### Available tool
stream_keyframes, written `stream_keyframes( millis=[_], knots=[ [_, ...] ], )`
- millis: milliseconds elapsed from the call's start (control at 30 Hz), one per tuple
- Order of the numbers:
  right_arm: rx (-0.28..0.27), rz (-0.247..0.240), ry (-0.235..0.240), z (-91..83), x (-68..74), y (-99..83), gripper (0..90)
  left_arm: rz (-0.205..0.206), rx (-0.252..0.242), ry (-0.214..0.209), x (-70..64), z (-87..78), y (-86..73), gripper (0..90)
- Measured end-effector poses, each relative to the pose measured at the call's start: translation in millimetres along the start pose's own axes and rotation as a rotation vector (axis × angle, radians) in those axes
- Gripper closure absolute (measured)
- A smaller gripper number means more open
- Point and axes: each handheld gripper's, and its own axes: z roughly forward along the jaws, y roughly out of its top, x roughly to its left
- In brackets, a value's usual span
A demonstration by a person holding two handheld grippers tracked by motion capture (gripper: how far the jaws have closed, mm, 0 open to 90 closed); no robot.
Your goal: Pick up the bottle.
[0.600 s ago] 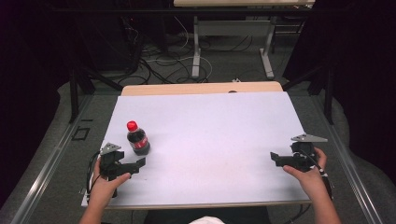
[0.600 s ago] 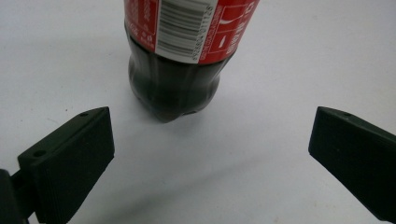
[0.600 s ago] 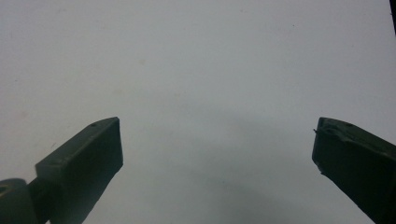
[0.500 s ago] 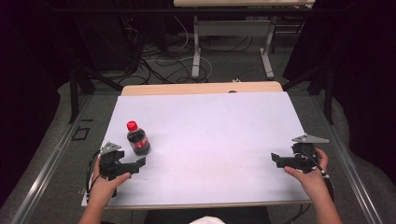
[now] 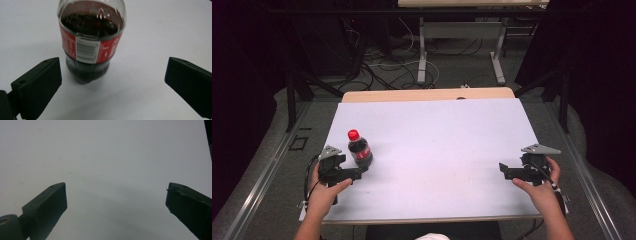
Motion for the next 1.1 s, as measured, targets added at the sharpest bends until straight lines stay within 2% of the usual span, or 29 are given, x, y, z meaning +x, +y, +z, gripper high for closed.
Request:
stream_keyframes(
  millis=[233, 333, 367, 600, 667, 733, 933, 1100],
  knots=[
    [-0.038, -0.029, -0.017, 0.4, 4.5, 3.8, 5.1, 0.013, -0.006, 0.029, 2.3, 6.2, 10.9, 2.9],
    [-0.053, -0.023, -0.021, 1.3, 5.1, 4.1, 5.7, 0.024, 0.005, 0.042, 3.0, 11.8, 15.2, 4.0],
    [-0.054, -0.027, -0.025, 1.4, 5.2, 4.0, 5.9, 0.022, -0.008, 0.051, 3.2, 14.8, 15.3, 4.3],
    [-0.036, -0.028, -0.015, 7.0, 8.6, 0.8, 6.4, 0.018, 0.015, 0.078, 7.8, 24.6, 19.1, 11.4],
    [-0.03, -0.034, -0.016, 8.8, 8.8, -0.2, 6.4, 0.024, 0.003, 0.088, 7.6, 26.3, 19.5, 15.5],
    [-0.024, -0.032, -0.009, 11.0, 10.1, -1.2, 6.5, 0.041, 0.0, 0.11, 6.1, 29.1, 22.4, 16.5],
    [-0.017, -0.033, -0.004, 12.3, 12.0, -1.9, 6.5, 0.064, -0.002, 0.134, 4.7, 33.9, 22.1, 20.3],
    [-0.023, -0.03, 0.001, 12.9, 10.8, -2.6, 6.7, 0.052, 0.003, 0.131, 6.6, 35.1, 19.5, 24.9]
  ],
)
